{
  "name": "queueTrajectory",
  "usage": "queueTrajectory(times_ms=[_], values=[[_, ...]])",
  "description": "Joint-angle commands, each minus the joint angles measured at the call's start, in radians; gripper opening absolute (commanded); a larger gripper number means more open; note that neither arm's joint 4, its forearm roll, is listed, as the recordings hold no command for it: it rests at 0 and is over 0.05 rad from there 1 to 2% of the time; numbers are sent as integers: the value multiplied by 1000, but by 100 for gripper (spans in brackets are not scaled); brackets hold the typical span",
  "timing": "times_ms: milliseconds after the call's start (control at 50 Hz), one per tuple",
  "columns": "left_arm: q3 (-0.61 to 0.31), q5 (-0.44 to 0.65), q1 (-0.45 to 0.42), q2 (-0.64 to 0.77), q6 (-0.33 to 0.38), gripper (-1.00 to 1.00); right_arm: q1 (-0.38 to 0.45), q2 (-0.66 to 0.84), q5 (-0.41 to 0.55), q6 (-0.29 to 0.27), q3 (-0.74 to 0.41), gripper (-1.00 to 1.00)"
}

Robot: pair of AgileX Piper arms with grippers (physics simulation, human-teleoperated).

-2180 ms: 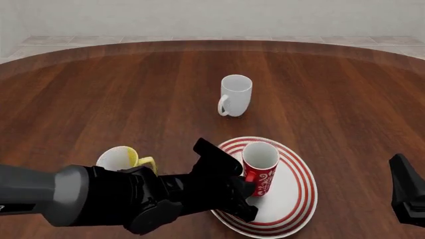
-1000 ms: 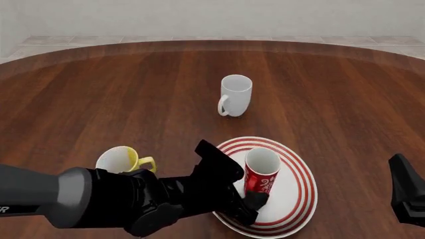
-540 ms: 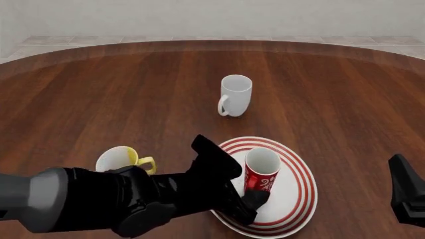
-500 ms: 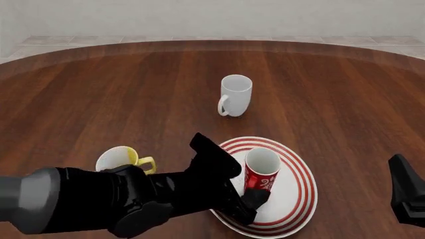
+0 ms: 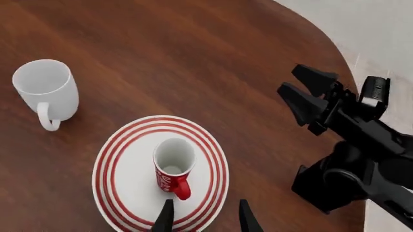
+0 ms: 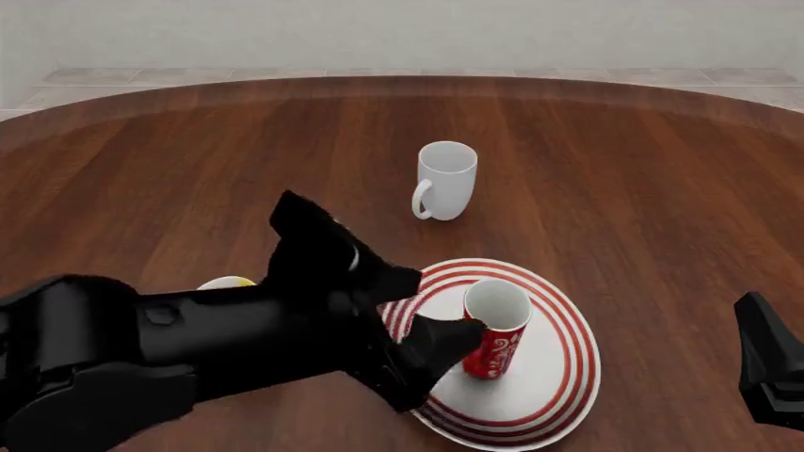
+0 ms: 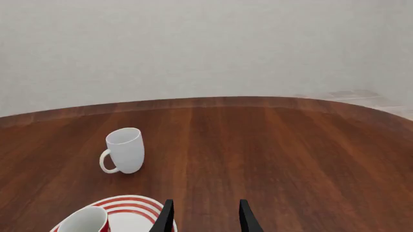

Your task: Pick up the red mug and put it on the plate

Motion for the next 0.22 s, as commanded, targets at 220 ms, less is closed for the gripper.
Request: queueTrajectory(times_ms=[220], values=[[-36,220,60,-313,46,100,2,-1,2,-7,-1,100]])
